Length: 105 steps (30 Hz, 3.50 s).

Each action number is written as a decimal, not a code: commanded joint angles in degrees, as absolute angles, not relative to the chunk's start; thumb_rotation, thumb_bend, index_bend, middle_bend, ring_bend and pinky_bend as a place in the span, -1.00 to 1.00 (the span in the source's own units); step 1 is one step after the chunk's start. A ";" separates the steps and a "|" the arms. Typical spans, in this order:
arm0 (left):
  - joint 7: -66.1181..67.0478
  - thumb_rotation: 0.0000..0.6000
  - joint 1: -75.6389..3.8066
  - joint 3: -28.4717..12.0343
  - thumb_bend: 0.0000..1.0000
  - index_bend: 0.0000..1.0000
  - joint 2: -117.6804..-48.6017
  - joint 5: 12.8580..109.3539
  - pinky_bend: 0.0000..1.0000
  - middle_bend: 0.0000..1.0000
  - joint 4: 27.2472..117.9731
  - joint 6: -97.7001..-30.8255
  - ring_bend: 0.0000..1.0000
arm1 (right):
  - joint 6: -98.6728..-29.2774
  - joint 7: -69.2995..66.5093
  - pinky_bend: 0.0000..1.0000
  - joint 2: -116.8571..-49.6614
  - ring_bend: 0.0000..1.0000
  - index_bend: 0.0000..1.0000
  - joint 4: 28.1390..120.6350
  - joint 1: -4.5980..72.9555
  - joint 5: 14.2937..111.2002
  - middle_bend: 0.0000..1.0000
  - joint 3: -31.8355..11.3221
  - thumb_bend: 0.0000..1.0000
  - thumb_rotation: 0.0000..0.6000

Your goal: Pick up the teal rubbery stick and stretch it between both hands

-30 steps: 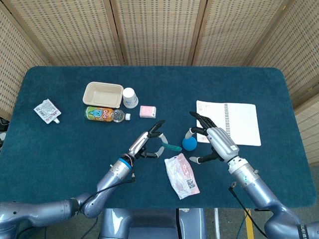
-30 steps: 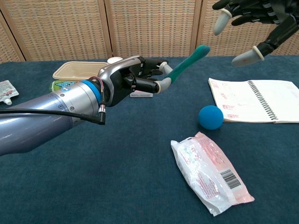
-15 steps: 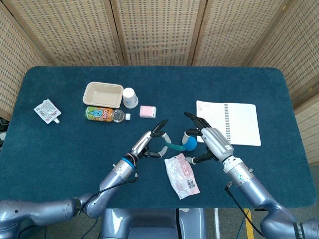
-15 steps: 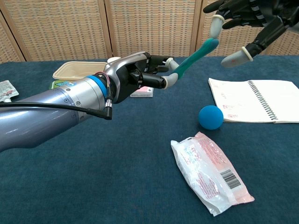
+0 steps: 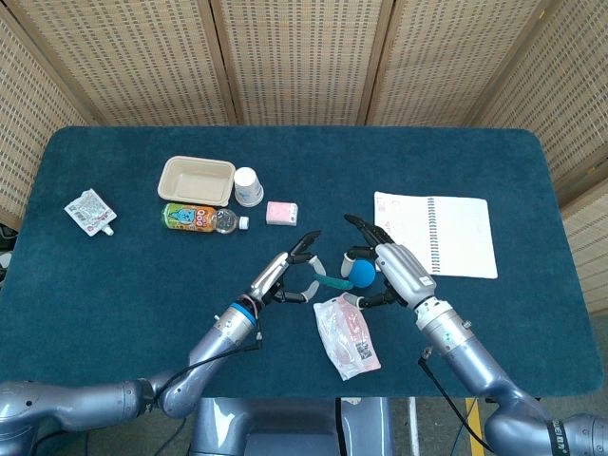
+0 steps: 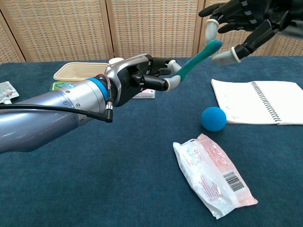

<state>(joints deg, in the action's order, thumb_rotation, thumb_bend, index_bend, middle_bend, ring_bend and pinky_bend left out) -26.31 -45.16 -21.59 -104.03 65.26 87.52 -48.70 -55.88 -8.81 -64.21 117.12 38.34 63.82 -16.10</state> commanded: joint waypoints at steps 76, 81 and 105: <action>-31.42 1.00 -41.50 -22.01 -0.02 0.56 -96.85 64.55 -1.00 -1.00 83.67 -49.33 -1.00 | -40.56 -40.14 -1.00 -57.40 -1.00 0.81 117.69 35.17 61.61 -0.94 -23.12 0.69 1.00; -33.42 1.00 -39.86 -22.02 -0.02 0.56 -93.76 65.21 -1.00 -1.00 82.48 -49.57 -1.00 | -40.04 -44.54 -1.00 -56.25 -1.00 0.81 116.19 33.83 63.12 -0.94 -24.18 0.70 1.00; -43.67 1.00 -31.65 -20.37 -0.01 0.57 -79.30 69.67 -1.00 -1.00 70.12 -52.23 -1.00 | -43.58 -61.28 -1.00 -52.11 -1.00 0.81 98.27 24.87 77.57 -0.94 -20.12 0.70 1.00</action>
<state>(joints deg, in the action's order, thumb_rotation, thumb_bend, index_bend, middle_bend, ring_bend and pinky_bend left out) -43.38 -32.12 -20.64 -79.86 69.50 70.66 -51.96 -42.57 -59.71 -52.28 100.28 25.97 75.77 -21.37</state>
